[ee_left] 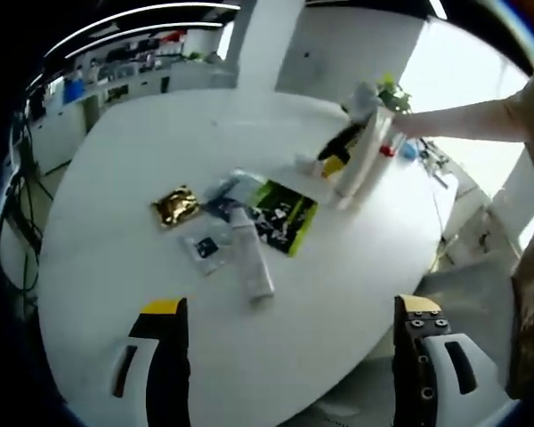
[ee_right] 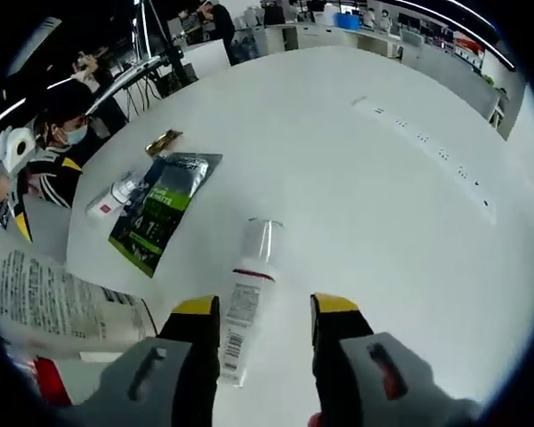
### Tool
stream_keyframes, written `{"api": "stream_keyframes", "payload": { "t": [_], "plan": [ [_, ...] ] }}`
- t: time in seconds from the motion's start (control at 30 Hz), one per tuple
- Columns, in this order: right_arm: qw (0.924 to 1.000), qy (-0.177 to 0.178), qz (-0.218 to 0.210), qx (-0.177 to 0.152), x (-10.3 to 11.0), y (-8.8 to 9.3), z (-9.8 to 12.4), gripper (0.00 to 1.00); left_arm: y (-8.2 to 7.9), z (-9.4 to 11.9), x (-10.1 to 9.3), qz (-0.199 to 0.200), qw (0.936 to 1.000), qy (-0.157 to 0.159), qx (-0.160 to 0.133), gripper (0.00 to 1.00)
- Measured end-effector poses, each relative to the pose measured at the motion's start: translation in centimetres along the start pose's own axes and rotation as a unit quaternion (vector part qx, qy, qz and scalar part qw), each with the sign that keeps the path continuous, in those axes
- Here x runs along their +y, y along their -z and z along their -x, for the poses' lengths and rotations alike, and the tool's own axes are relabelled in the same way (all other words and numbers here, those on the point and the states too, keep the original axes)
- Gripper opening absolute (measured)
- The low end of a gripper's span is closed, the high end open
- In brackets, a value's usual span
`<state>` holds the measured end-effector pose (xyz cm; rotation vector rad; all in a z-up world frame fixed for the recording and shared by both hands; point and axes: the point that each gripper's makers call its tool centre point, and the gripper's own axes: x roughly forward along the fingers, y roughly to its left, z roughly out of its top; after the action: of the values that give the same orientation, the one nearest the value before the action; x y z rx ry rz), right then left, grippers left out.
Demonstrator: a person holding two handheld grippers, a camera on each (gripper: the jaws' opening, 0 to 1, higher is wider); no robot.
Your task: Arrange the skincare products in the storage area until every visible bottle or jar stands upright without overlapping.
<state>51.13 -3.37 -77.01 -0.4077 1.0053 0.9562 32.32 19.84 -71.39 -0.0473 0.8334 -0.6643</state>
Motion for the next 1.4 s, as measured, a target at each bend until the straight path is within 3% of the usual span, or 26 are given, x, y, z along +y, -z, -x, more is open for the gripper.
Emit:
{"api": "stream_keyframes", "payload": {
  "t": [0.17, 0.47, 0.57, 0.7, 1.03, 1.4],
  "plan": [
    [0.9984, 0.010, 0.050, 0.025, -0.3, 0.5, -0.3, 0.23, -0.1, -0.2, -0.1, -0.004, 1.0000, 0.003, 0.002, 0.93],
    [0.9946, 0.019, 0.094, 0.039, -0.5, 0.7, -0.5, 0.21, -0.3, -0.1, 0.3, -0.005, 1.0000, -0.001, 0.002, 0.93],
    [0.9973, 0.018, 0.047, 0.054, -0.5, 0.8, -0.5, 0.20, -0.3, -0.1, 0.3, -0.004, 1.0000, -0.002, 0.002, 0.93],
    [0.9971, 0.012, 0.053, 0.053, -0.7, 0.7, -0.5, 0.19, -0.3, -0.1, 0.0, -0.005, 1.0000, -0.001, 0.001, 0.93],
    [0.9995, 0.018, 0.004, 0.024, -0.8, 1.1, 0.3, 0.19, -0.7, 0.3, -0.3, -0.012, 0.9999, -0.001, 0.000, 0.93],
    [0.9952, 0.059, -0.066, -0.041, -2.5, 1.6, 4.5, 0.19, -1.8, 0.3, -1.7, -0.022, 0.9996, 0.011, -0.010, 0.93]
  ]
}}
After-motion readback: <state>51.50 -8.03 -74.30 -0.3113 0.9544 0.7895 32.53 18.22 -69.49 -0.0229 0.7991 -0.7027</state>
